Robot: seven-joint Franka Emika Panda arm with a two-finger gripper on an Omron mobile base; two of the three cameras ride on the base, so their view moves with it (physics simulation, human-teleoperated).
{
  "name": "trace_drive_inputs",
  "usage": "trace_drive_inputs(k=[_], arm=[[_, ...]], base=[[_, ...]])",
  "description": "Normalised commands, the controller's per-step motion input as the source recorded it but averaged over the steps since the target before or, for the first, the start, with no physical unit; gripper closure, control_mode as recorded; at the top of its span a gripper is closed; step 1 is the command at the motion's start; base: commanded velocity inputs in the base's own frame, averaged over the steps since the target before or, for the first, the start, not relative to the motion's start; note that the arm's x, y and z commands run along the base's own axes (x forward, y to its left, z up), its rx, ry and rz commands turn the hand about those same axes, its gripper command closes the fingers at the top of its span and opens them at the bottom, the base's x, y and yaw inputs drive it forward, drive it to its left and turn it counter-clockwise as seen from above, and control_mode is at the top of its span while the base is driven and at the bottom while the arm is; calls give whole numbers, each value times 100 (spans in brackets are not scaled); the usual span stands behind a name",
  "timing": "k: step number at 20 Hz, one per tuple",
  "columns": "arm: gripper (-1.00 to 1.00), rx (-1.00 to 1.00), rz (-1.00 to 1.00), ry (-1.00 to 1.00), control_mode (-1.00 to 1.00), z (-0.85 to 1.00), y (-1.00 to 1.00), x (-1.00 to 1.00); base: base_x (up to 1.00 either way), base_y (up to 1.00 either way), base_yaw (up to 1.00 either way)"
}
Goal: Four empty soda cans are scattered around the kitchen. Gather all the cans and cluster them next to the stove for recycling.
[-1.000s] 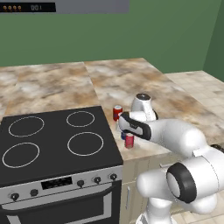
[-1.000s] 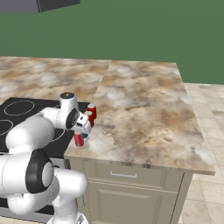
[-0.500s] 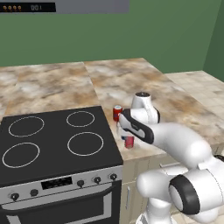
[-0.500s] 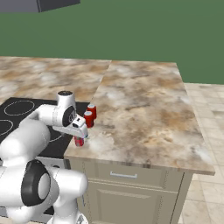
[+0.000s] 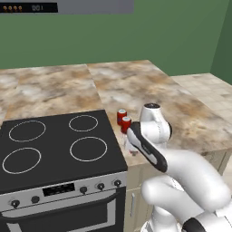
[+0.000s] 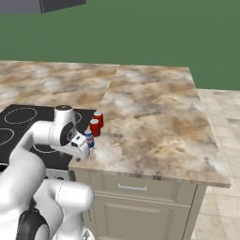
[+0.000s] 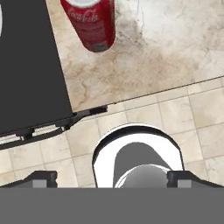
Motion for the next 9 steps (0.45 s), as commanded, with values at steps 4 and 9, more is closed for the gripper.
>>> trace_drive_inputs(k=[4, 9], arm=[[-100, 0, -1, 0, -100, -24, 12, -27], [-100, -2, 0, 1, -100, -12, 42, 2]], base=[[0, 0, 0], [0, 0, 0]])
